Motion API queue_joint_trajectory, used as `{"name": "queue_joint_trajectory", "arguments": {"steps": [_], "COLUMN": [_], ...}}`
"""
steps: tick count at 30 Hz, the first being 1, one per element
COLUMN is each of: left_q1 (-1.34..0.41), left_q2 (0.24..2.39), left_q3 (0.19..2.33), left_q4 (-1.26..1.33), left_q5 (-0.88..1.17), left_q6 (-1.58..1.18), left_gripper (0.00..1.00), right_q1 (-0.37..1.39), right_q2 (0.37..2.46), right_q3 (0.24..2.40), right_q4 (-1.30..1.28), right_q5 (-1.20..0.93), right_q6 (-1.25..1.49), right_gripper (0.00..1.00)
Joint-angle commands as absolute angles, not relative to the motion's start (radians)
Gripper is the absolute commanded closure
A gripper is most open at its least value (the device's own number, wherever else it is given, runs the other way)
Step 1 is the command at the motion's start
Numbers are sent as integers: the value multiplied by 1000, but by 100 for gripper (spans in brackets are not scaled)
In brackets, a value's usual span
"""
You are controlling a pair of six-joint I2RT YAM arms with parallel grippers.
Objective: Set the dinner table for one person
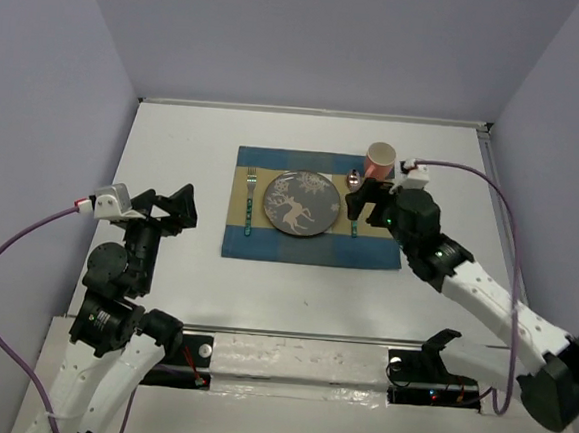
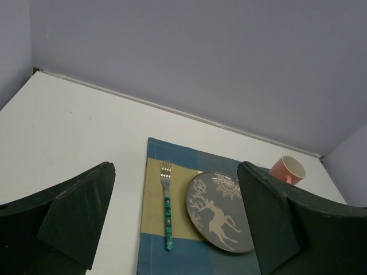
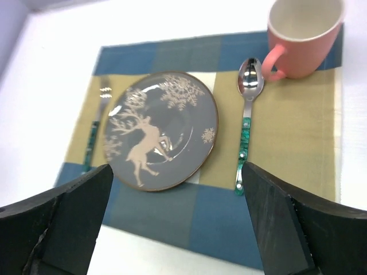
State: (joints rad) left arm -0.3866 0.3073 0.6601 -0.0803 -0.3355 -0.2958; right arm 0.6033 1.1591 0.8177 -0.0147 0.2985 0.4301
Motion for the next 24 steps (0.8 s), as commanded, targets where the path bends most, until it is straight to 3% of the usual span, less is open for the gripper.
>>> {"name": "queue_joint_trajectory", "arguments": {"steps": [1,8,13,17,24], "left_q1": [-388,-382,-379,-380,-379], "left_q2": [293,275,284,262,287], "left_q3": [661,635,638,630,655], "left_q4": [-22,83,117,132,101], "left_q5": [-295,-128,-66,-58,-35], "left_q6": [-262,-262,-250,-244,-250], "left_gripper": [1,1,1,1,1], "right_q1": [604,604,604,604,604], "right_q2": [877,346,133,54,101], "right_q3": [729,698,701,683,705], "right_q4": [-37,-219,-307,-348,-354], "right_q5": [270,319,376,443,397], "right_q6": [465,444,413,408,434], "right_gripper": [0,0,0,0,0]}}
